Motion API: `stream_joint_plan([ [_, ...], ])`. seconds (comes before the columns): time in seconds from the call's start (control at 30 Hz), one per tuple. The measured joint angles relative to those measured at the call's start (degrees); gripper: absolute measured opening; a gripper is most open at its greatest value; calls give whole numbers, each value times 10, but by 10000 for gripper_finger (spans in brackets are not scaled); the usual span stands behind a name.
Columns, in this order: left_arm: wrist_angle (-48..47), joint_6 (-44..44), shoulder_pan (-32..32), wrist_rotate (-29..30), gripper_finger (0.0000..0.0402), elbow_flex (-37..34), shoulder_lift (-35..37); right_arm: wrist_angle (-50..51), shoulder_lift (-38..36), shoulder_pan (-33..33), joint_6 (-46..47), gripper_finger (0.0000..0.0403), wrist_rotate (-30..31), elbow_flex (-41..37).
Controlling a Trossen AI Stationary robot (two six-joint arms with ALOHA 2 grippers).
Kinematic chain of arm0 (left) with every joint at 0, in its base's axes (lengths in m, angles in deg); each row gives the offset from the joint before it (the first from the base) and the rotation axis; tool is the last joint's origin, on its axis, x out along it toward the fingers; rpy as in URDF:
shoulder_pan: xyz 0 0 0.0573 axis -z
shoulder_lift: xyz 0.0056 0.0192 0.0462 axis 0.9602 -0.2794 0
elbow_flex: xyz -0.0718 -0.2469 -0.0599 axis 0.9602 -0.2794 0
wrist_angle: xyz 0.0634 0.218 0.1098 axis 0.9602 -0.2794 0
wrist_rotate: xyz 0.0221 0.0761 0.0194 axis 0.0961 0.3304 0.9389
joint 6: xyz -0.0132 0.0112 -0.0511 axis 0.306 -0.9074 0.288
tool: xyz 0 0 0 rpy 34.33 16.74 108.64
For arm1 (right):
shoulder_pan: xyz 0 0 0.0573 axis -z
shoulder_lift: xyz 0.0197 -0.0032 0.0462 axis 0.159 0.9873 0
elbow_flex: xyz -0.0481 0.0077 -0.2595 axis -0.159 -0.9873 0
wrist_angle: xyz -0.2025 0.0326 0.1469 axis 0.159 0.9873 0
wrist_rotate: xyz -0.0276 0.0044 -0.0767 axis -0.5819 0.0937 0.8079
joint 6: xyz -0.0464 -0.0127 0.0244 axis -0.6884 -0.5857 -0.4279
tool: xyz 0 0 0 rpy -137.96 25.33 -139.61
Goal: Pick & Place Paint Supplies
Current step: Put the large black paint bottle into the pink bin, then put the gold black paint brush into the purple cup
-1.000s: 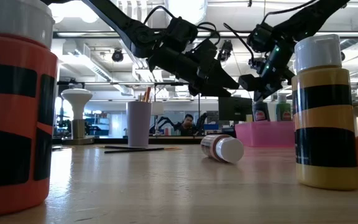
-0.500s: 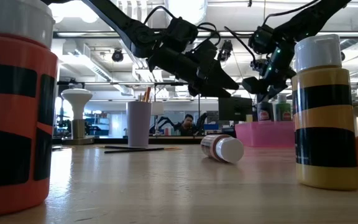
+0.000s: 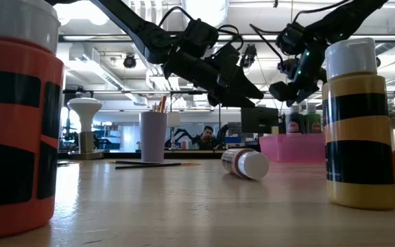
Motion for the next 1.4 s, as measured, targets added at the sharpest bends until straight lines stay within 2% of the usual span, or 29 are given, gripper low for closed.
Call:
stream_joint_plan([
  [0.2, 0, 0, 0, 0, 355, 0, 0, -13, -34, -1, -13, 185, 20, 0],
  [0.37, -49, -6, 0, 2, 355, -1, 21, -34, -80, -16, -31, 191, 13, 0],
  [0.43, -81, -10, 0, 13, 355, -1, 37, -35, -103, -26, -41, 189, -10, 0],
  [0.57, -127, -10, 4, 52, 355, -26, 77, -33, -149, -47, -54, 177, -108, 0],
  [0.77, -167, -1, 10, 122, 355, -125, 207, -20, -203, -102, -83, 152, -265, 0],
  [0.93, -296, 48, 10, 181, 355, -196, 362, -11, -232, -172, -88, 132, -352, -11],
  [1.03, -338, 90, 10, 188, 355, -237, 447, -29, -233, -217, -85, 121, -359, -29],
  [1.17, -339, 141, 10, 197, 355, -283, 535, -51, -220, -255, -63, 108, -358, -50],
  [1.4, -365, 251, 10, 198, 355, -335, 617, -100, -184, -283, -30, 83, -356, -90],
])
